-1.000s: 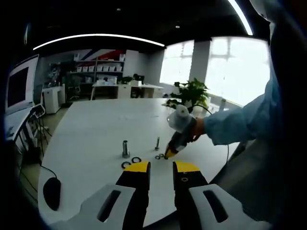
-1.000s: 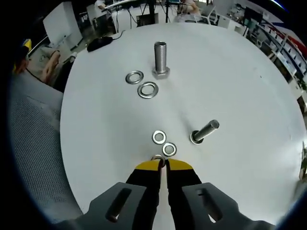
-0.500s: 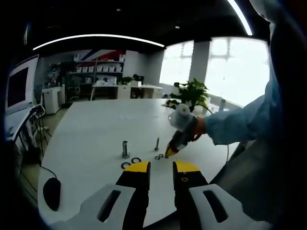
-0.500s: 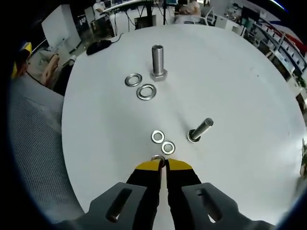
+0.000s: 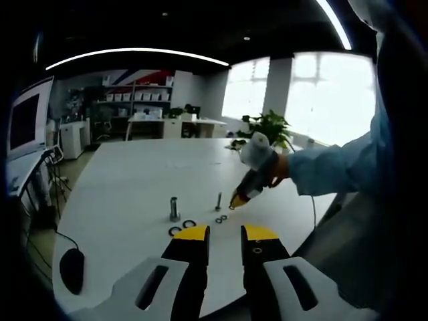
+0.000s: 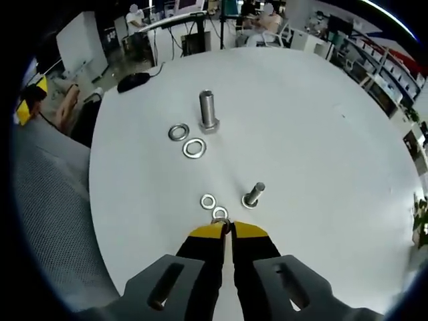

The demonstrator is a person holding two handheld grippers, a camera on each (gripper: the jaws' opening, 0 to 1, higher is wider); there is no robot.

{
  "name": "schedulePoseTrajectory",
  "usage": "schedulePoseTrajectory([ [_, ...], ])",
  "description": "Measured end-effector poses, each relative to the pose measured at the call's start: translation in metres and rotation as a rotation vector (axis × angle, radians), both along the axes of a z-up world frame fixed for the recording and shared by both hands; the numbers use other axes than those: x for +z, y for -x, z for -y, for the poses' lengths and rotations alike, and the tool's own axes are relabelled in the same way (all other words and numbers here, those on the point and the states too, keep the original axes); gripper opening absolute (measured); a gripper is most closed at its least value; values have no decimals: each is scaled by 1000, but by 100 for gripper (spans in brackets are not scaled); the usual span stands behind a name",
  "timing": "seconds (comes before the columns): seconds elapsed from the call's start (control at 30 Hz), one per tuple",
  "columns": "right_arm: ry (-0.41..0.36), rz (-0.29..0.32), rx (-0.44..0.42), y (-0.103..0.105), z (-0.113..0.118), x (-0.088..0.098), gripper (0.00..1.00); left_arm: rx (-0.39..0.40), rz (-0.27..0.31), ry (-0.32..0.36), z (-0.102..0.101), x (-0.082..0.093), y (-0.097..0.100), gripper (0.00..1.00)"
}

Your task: Place the washer onto the threaded stud by aligning its center hole with the stud, sliding it down to the base, and recovering from edge contact or off-axis alignment until the washer reaches the visible bottom stop.

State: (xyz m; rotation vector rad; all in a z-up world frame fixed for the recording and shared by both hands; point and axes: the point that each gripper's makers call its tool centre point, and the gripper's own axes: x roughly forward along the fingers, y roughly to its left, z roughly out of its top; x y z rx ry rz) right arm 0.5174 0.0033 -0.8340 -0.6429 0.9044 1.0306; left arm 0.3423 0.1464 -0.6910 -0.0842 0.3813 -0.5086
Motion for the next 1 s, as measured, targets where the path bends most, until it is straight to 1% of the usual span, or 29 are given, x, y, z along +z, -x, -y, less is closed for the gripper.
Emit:
schedulePoseTrajectory([
  [0.27,-10,31,-7,-8,1,13,5,-1,1,1,0,0,-1,16],
  [0.67,-18,82,9,-22,-9,29,5,1,4,4,0,1,0,16],
  [0.73,-21,89,8,-25,-11,32,5,0,3,4,-2,-3,0,16],
  [0.8,-22,96,10,-28,-12,34,5,0,3,4,0,1,0,16],
  [1.0,-14,114,12,-35,-15,35,5,1,3,3,0,1,-1,16],
])
